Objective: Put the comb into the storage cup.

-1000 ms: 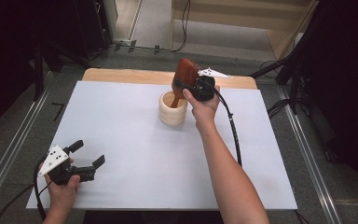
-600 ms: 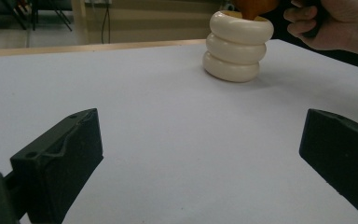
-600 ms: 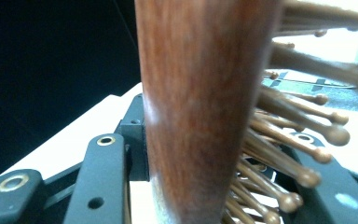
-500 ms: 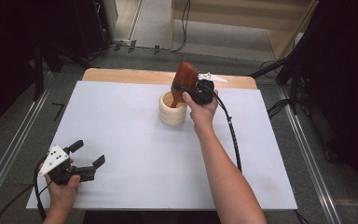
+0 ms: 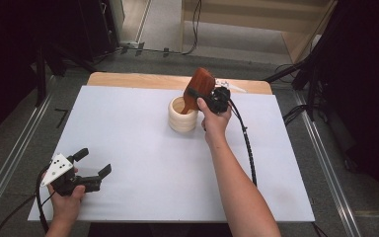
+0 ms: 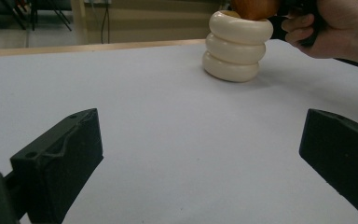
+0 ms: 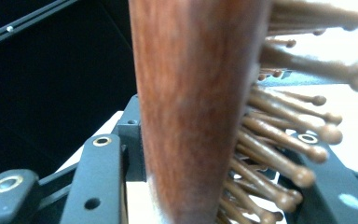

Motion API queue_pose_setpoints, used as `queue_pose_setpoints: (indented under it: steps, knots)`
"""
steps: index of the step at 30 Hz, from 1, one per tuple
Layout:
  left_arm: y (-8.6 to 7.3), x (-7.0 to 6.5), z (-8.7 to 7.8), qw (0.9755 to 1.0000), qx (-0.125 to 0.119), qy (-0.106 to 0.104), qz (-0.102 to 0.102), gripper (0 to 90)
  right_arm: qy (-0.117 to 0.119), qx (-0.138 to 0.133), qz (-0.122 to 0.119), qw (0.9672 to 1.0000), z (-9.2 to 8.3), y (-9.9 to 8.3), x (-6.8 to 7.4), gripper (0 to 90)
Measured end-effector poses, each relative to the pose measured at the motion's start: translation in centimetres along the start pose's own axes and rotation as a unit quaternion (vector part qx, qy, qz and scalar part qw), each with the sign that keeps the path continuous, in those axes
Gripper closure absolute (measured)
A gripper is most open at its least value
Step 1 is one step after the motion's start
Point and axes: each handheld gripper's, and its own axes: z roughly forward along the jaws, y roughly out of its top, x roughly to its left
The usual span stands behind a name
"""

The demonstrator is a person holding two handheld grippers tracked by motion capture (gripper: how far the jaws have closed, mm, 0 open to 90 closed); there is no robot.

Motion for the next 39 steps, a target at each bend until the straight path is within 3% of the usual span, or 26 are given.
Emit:
queue_pose_setpoints:
  steps: [6,24,26,28,39]
  knots:
    - [0.0,0.0,0.0,1.0000,-0.002,-0.001,-0.002,0.0,-0.022,0.003,-0.010,0.9997,-0.3,0.1,-0.1,38.9]
    - [0.0,0.0,0.0,1.0000,-0.002,-0.002,-0.001,0.0,-0.006,0.018,-0.017,0.9997,-1.5,0.4,-0.5,0.0]
    - [0.0,0.0,0.0,1.0000,-0.001,-0.001,0.000,0.0,-0.006,0.021,-0.022,0.9995,-1.7,0.5,-0.5,0.0]
    - [0.0,0.0,0.1,1.0000,-0.001,-0.001,0.000,0.0,-0.021,0.024,-0.028,0.9991,-1.8,0.5,-0.5,0.0]
    - [0.0,0.0,0.0,1.0000,0.000,-0.002,0.001,0.0,-0.026,0.037,-0.044,0.9980,-2.9,0.6,-0.5,0.0]
